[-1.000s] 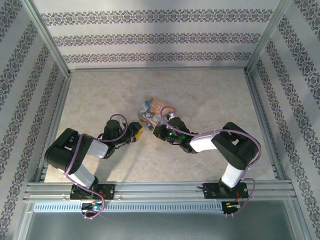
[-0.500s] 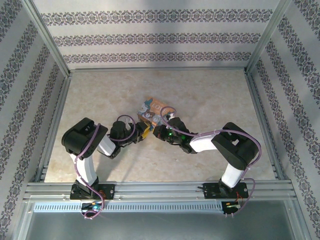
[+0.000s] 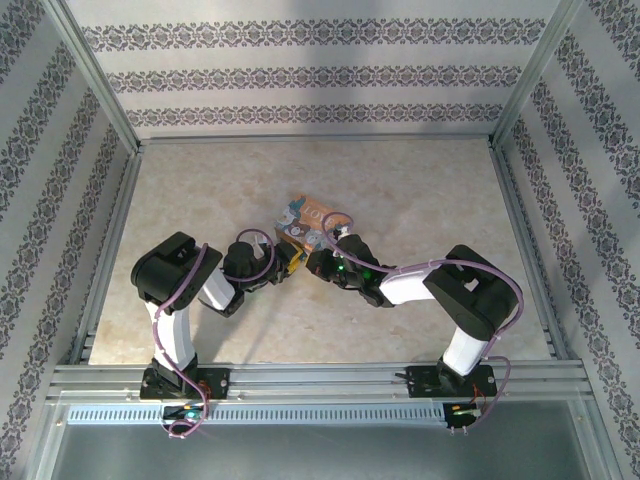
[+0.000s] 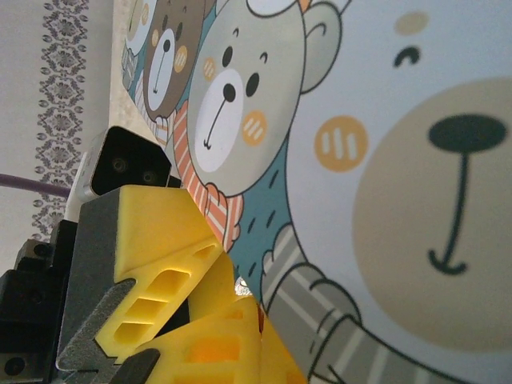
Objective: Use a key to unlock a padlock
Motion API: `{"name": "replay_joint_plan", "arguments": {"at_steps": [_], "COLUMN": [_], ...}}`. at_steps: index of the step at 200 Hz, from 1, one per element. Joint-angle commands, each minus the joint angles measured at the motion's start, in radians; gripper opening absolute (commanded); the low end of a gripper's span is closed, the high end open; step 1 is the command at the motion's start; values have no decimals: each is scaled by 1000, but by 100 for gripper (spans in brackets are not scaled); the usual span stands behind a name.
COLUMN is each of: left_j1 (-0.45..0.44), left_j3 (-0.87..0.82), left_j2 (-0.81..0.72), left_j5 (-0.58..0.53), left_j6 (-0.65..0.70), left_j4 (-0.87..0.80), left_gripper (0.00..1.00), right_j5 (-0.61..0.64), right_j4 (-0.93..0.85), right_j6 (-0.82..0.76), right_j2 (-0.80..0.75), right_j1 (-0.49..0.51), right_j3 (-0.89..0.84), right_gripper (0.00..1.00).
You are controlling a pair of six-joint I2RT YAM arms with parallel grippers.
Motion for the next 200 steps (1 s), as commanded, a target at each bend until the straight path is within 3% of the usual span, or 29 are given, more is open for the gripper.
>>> {"name": "replay_joint_plan", "arguments": {"at_steps": [1, 58, 126, 152, 200], "left_j1": [-18, -20, -20, -20, -22], "left_j3": [14, 10, 8, 5, 12], "left_j2": [8, -3, -60, -88, -137], "left_j5": [-17, -24, -29, -33, -35], "left_j6": [-12, -11, 14, 21, 37], "left_j4": [57, 55, -8, -29, -94], "left_gripper": [26, 15, 10, 10, 9], "right_j5": [9, 24, 94, 153, 303], "right_j4": [51, 60, -75, -256, -568], "right_j6": [20, 27, -88, -248, -723], "right_j2": [-37, -52, -171, -282, -510], "right_j1": [14, 14, 6, -1, 20], "right_j3": [30, 18, -14, -4, 56], "right_gripper": [0, 0, 20, 28, 38]}}
